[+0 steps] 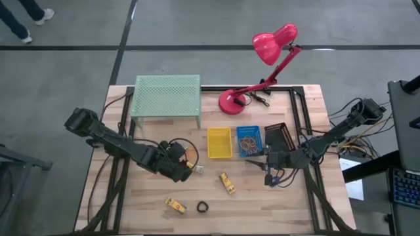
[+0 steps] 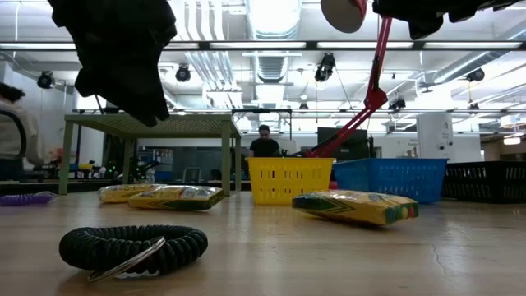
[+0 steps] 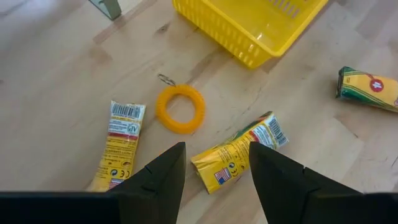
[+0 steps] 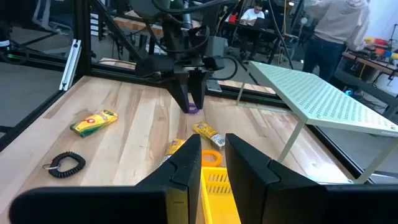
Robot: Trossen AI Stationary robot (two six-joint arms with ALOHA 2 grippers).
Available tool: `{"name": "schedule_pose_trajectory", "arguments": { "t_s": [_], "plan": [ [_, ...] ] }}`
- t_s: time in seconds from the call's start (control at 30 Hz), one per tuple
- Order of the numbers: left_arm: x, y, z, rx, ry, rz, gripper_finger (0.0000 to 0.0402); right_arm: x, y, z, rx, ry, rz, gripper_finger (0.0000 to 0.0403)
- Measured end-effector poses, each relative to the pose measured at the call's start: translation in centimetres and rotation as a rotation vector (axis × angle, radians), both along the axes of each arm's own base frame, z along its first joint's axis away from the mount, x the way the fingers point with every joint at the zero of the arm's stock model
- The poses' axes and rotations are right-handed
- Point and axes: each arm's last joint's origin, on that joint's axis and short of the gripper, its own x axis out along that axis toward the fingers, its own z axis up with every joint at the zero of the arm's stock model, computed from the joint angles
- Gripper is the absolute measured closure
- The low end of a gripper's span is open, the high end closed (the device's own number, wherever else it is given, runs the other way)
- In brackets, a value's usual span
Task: Pick & Place Office Desk Supplies
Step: Put the top left crayon box into the yellow basket
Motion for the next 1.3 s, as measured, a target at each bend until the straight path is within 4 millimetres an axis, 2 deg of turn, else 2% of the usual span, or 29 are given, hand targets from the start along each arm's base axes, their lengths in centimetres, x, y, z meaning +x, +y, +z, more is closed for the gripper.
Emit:
{"name": "schedule_pose_trajectory", "arguments": {
  "t_s": [0.13,0.27,0.6,0.7,0.97,1.3],
  "plan": [
    [-0.7,0.3,-0.2,0.034,0.075,0.002,0.0219,0.0,0.0,0.0,0.0,0.0,0.0,0.0335],
    [-1.5,1.7,-0.4,0.062,0.178,0.076,0.0219,0.0,0.0,0.0,0.0,-0.001,0.0,0.0335],
    [-0.7,5.7,-0.8,-0.032,0.301,0.064,0.021,0.0,0.0,0.0,0.001,-0.001,0.0,0.0335],
    [-0.5,7.0,-1.5,-0.115,0.303,0.073,0.0195,0.0,0.0,0.0,0.001,-0.001,0.0,0.0335],
    [-0.7,9.0,-3.4,-0.166,0.301,0.024,0.0142,0.0,0.0,0.0,0.001,-0.001,0.0,0.0335],
    [-1.3,9.4,-4.7,-0.2,0.301,0.028,0.0098,0.0,0.0,0.0,0.001,-0.001,0.0,0.0335]
  ]
}}
